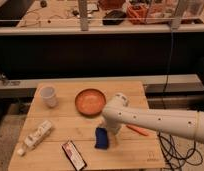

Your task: Place the white sponge in the ceramic cup

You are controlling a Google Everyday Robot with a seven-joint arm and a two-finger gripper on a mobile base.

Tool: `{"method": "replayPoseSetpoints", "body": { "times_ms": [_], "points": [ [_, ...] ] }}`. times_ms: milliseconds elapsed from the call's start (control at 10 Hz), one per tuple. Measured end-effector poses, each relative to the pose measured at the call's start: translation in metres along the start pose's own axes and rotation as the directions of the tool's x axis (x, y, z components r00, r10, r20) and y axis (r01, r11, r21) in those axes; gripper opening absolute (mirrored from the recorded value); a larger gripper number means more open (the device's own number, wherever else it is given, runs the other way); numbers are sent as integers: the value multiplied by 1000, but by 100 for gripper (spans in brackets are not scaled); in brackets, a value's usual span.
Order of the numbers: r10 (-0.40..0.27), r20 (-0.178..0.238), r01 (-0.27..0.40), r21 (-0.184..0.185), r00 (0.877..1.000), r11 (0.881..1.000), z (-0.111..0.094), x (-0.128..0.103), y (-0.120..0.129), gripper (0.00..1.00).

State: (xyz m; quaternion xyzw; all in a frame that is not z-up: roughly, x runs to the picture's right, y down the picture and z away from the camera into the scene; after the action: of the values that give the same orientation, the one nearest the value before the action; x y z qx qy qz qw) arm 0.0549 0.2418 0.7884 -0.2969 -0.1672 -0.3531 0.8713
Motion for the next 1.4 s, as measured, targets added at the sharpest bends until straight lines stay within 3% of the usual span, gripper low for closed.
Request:
{"method": "replayPoseSetpoints", "body": {
  "times_ms": [1100, 1300, 1400],
  "points": [
    [-13, 32, 13, 11, 999, 1000, 24, -6, -4, 80],
    [-16, 32, 15, 14, 999, 1000, 27, -5, -3, 70],
    [-13, 31, 12, 17, 999, 1000, 28, -3, -3, 60]
  ]
}}
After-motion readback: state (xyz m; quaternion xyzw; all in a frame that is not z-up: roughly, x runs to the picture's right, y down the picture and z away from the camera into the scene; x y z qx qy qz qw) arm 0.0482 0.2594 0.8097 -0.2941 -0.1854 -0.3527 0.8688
